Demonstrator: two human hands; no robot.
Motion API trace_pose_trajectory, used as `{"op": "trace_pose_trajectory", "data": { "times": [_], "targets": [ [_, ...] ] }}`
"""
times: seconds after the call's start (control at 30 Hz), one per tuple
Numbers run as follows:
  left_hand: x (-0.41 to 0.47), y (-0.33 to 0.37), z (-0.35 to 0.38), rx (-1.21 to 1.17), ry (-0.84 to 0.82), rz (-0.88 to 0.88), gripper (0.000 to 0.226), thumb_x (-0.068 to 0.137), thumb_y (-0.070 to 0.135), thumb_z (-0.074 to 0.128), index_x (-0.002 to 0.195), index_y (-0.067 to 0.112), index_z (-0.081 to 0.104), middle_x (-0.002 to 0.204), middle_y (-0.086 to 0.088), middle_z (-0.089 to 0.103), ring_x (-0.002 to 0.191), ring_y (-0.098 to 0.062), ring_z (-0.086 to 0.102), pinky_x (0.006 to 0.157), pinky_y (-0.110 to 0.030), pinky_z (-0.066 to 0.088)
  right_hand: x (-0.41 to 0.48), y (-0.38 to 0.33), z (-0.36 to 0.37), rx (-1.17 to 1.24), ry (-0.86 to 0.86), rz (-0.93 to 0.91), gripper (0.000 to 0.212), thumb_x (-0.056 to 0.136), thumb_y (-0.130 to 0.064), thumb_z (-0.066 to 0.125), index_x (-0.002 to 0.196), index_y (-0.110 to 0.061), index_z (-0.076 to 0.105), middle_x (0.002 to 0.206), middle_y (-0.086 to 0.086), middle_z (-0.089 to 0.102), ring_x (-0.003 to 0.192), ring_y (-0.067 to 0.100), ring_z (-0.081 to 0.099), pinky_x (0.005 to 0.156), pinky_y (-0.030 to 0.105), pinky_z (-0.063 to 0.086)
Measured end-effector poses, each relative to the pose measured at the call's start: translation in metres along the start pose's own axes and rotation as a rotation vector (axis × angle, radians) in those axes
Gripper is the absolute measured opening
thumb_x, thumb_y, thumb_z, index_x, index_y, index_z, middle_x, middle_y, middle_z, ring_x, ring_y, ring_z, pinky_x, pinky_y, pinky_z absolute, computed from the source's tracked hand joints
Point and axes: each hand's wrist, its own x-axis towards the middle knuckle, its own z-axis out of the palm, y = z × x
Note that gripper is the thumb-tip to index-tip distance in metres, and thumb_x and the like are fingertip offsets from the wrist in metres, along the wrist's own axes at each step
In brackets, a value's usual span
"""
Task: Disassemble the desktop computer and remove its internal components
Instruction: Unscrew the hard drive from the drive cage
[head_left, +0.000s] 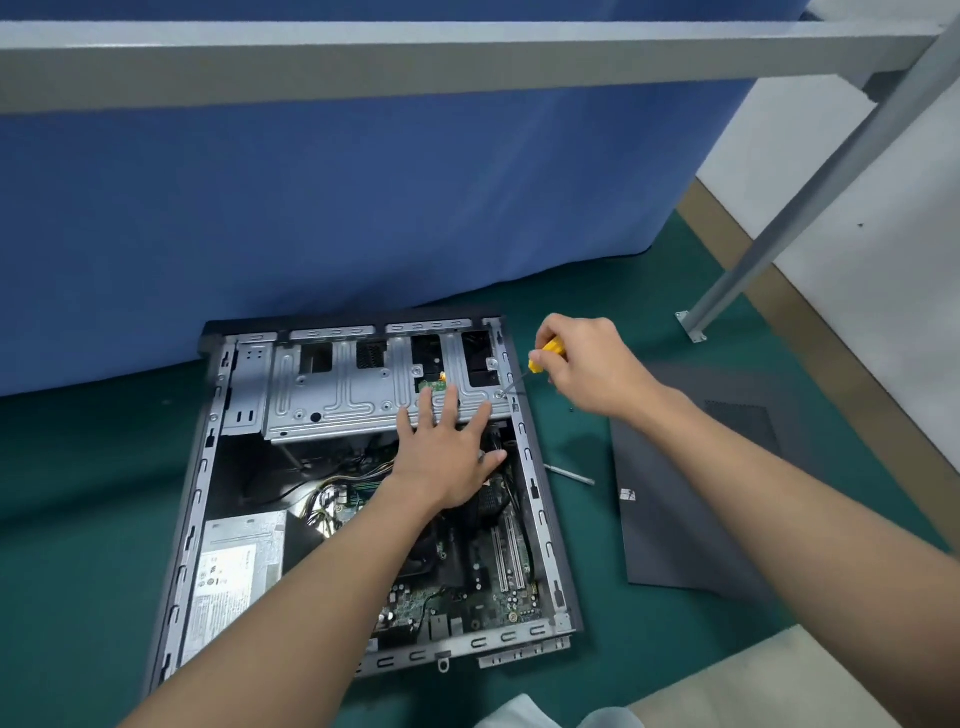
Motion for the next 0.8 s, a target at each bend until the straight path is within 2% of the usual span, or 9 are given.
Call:
{"op": "trace_pose_trajectory", "data": {
  "times": [0.3,0.43,0.53,0.6,0.73,0.8],
  "targets": [
    [0.003,0.003,-0.007,-0.036,-0.029,-0.025,0.07,0.096,0.063,0.031,0.154,0.035,0.002,0.161,-0.013,-0.013,0.145,-0.042,-0.015,0.114,-0.063,-0.001,0.02,0.003,0.0,-0.049,-0.109,-0.08,0.01,0.093,-0.022,0.055,0.091,-0.012,0.056,0.076,0.001,0.054,0.08,0.023,0.049,0.071,0.033,0.043],
    [0.004,0.003,-0.011,-0.057,-0.039,-0.039,0.07,0.095,0.062,0.037,0.153,0.035,0.008,0.161,-0.013,-0.008,0.146,-0.042,-0.012,0.115,-0.064,0.002,0.032,-0.006,-0.006,-0.24,-0.269,-0.16,0.017,0.096,-0.029,0.048,0.095,-0.013,0.054,0.093,0.011,0.061,0.088,0.031,0.054,0.077,0.041,0.048],
    [0.005,0.003,-0.012,-0.084,-0.04,-0.046,0.07,0.094,0.061,0.041,0.153,0.036,0.011,0.162,-0.012,-0.007,0.146,-0.041,-0.011,0.115,-0.063,0.002,0.042,-0.022,-0.014,-0.425,-0.345,-0.195,0.025,0.095,-0.034,0.045,0.078,-0.016,0.042,0.098,0.016,0.055,0.078,0.033,0.047,0.067,0.037,0.041],
    [0.005,0.003,-0.012,-0.096,-0.034,-0.047,0.07,0.094,0.061,0.042,0.153,0.037,0.013,0.162,-0.012,-0.005,0.146,-0.041,-0.009,0.115,-0.063,0.003,0.049,-0.035,-0.017,-0.52,-0.395,-0.199,0.028,0.094,-0.034,0.045,0.073,-0.017,0.038,0.103,0.017,0.054,0.08,0.033,0.045,0.069,0.035,0.037],
    [0.006,0.002,-0.011,-0.103,-0.025,-0.054,0.07,0.093,0.061,0.044,0.152,0.038,0.014,0.162,-0.011,-0.004,0.147,-0.04,-0.009,0.114,-0.063,0.003,0.066,-0.053,-0.023,-0.608,-0.575,-0.139,0.028,0.095,-0.033,0.045,0.078,-0.013,0.052,0.086,0.006,0.056,0.081,0.031,0.053,0.071,0.034,0.046],
    [0.006,0.003,-0.011,-0.104,-0.022,-0.062,0.07,0.093,0.062,0.043,0.152,0.039,0.014,0.162,-0.011,-0.004,0.147,-0.039,-0.009,0.114,-0.063,0.002,0.072,-0.058,-0.024,-0.657,-0.65,-0.141,0.026,0.095,-0.026,0.047,0.084,-0.008,0.061,0.085,0.008,0.061,0.074,0.026,0.056,0.065,0.03,0.046]
  ]
}}
